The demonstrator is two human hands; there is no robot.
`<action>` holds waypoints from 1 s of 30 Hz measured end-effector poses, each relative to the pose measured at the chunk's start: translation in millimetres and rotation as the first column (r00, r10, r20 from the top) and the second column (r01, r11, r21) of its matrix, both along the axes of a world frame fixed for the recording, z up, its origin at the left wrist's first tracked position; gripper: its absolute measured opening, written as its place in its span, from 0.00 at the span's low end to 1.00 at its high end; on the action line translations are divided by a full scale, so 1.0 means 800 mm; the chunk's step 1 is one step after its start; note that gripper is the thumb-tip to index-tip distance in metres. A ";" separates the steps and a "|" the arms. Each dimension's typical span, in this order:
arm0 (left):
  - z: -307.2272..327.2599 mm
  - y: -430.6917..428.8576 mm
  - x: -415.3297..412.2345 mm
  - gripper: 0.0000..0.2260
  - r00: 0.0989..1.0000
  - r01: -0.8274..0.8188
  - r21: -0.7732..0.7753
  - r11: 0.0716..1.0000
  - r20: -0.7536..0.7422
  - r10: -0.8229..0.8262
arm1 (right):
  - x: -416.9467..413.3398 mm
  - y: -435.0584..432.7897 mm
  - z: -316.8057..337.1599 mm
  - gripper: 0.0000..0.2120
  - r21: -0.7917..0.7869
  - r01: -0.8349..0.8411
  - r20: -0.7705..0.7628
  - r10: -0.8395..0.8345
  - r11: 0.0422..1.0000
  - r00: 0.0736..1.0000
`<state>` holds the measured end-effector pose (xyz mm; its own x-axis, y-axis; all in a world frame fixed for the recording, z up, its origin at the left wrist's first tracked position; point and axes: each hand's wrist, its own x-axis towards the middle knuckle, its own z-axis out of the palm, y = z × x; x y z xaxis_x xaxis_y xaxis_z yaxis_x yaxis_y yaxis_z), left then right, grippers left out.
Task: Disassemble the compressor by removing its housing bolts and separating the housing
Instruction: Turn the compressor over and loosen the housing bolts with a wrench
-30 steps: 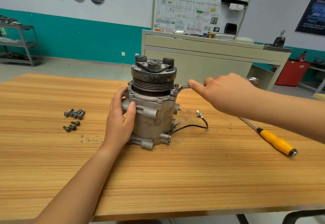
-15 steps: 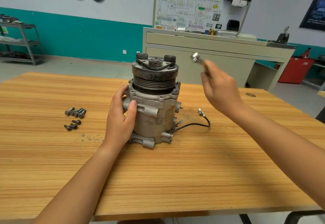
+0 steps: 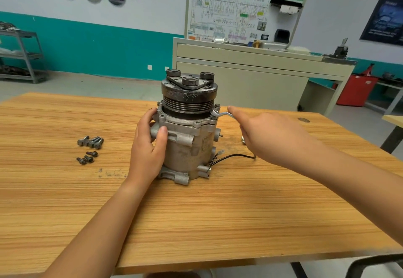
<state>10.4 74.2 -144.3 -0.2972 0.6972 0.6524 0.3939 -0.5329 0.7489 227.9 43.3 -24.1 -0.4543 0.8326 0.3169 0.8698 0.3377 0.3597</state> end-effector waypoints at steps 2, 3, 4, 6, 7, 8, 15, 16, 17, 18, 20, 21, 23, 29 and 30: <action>0.000 0.000 0.000 0.19 1.000 -0.002 0.000 1.000 0.002 0.002 | -0.014 -0.009 0.008 0.30 0.038 0.042 0.111 -0.046 0.998 0.993; -0.001 0.000 0.000 0.19 1.000 -0.003 -0.001 1.000 0.001 0.003 | -0.023 -0.013 0.012 0.30 0.054 0.056 0.171 -0.065 0.997 0.983; -0.001 -0.001 0.000 0.19 1.000 -0.003 -0.001 1.000 0.000 0.003 | -0.031 -0.017 0.017 0.30 0.063 0.066 0.233 -0.078 0.996 0.969; 0.000 -0.001 0.000 0.19 1.000 -0.001 -0.003 1.000 0.000 0.001 | -0.043 -0.021 0.024 0.27 0.053 0.068 0.326 -0.082 0.996 0.942; 0.001 -0.001 0.000 0.18 1.000 0.000 -0.001 1.000 0.002 0.000 | -0.045 -0.021 0.026 0.25 0.049 0.070 0.353 -0.082 0.996 0.932; 0.001 -0.001 0.000 0.18 1.000 0.000 0.002 1.000 0.004 0.000 | -0.045 -0.021 0.027 0.24 0.055 0.073 0.367 -0.088 0.996 0.926; 0.002 -0.004 0.001 0.19 1.000 0.012 -0.006 1.000 0.020 -0.012 | -0.007 0.002 0.024 0.18 0.082 -0.062 0.333 0.031 0.995 0.942; 0.003 -0.004 0.002 0.19 1.000 0.013 -0.009 1.000 0.020 -0.013 | -0.001 0.010 0.025 0.17 0.087 -0.093 0.348 0.058 0.992 0.936; 0.003 -0.005 0.002 0.19 1.000 0.014 -0.012 1.000 0.019 -0.014 | 0.004 0.019 0.027 0.17 0.100 -0.128 0.369 0.083 0.987 0.926; 0.003 -0.006 0.001 0.19 1.000 0.013 -0.013 1.000 0.017 -0.013 | 0.008 0.028 0.029 0.17 0.108 -0.151 0.388 0.098 0.983 0.916; 0.004 -0.006 0.001 0.19 1.000 0.008 -0.013 1.000 0.012 -0.008 | 0.015 0.047 0.031 0.17 0.112 -0.157 0.402 0.099 0.981 0.910; 0.004 -0.006 0.001 0.19 1.000 0.006 -0.015 1.000 0.011 -0.006 | 0.018 0.057 0.030 0.17 0.113 -0.159 0.388 0.104 0.981 0.916; 0.004 -0.006 0.001 0.19 1.000 0.004 -0.020 1.000 0.016 -0.004 | 0.016 0.077 0.019 0.16 0.127 -0.174 0.310 0.128 0.976 0.942; 0.004 -0.006 0.002 0.19 1.000 -0.002 -0.021 1.000 0.011 0.002 | -0.015 0.113 -0.026 0.11 0.345 -0.425 -0.070 0.474 0.837 0.878; 0.004 -0.006 0.002 0.19 1.000 -0.001 -0.019 1.000 0.012 0.001 | -0.018 0.115 -0.028 0.11 0.338 -0.423 -0.125 0.485 0.841 0.865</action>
<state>12.3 69.1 -140.7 -0.3057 0.7095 0.6350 0.3848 -0.5179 0.7640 213.3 135.6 -46.5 -0.6600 0.4038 0.6336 0.7067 0.6199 0.3411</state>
